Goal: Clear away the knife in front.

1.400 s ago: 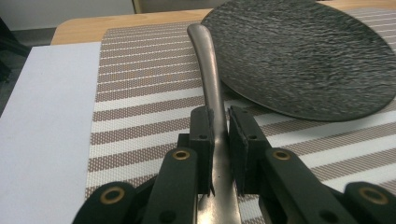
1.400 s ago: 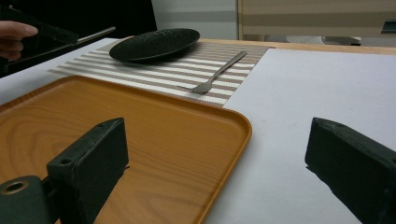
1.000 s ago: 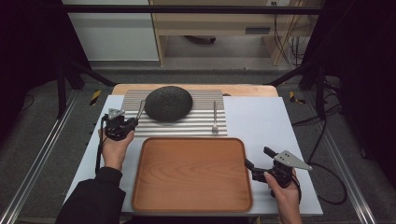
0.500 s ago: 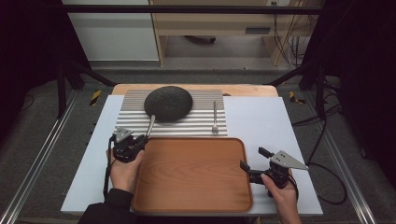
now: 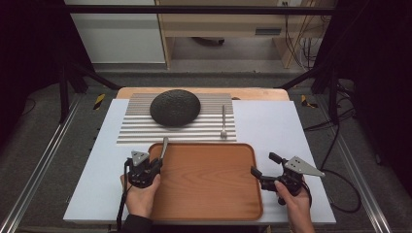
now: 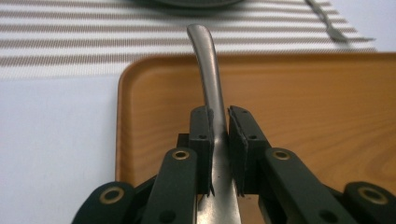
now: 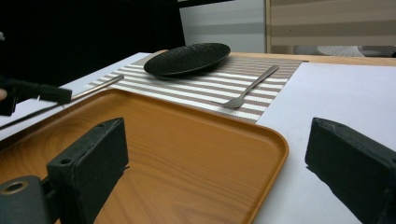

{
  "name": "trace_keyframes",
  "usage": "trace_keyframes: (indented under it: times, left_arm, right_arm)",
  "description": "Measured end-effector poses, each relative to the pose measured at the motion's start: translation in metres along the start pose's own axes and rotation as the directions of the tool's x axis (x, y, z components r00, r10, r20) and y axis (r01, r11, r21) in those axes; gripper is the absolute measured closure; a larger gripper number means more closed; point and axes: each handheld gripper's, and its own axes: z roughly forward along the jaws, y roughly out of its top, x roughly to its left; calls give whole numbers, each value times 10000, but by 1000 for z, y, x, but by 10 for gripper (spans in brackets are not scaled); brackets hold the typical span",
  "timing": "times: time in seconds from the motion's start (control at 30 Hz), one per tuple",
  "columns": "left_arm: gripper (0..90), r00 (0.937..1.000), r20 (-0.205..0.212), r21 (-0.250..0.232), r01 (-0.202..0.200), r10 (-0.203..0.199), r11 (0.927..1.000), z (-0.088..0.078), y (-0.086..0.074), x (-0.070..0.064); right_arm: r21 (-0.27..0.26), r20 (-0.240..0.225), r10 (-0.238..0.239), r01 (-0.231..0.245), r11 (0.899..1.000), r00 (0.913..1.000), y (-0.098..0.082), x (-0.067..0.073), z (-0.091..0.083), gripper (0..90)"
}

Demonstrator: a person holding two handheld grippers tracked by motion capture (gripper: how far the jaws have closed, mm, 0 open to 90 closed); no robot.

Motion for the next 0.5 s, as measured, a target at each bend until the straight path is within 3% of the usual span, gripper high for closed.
trace_keyframes:
  times: [0.07,0.5]
  left_arm:
    - [801,9998,21,34,217,-217,9998,-1,-4,0]
    - [800,9980,-547,298,336,-319,9990,0,-15,11]
  right_arm:
    - [-23,10,-2,2,10000,10000,0,0,0,59]
    - [19,16,-10,10,10000,10000,0,0,0,59]
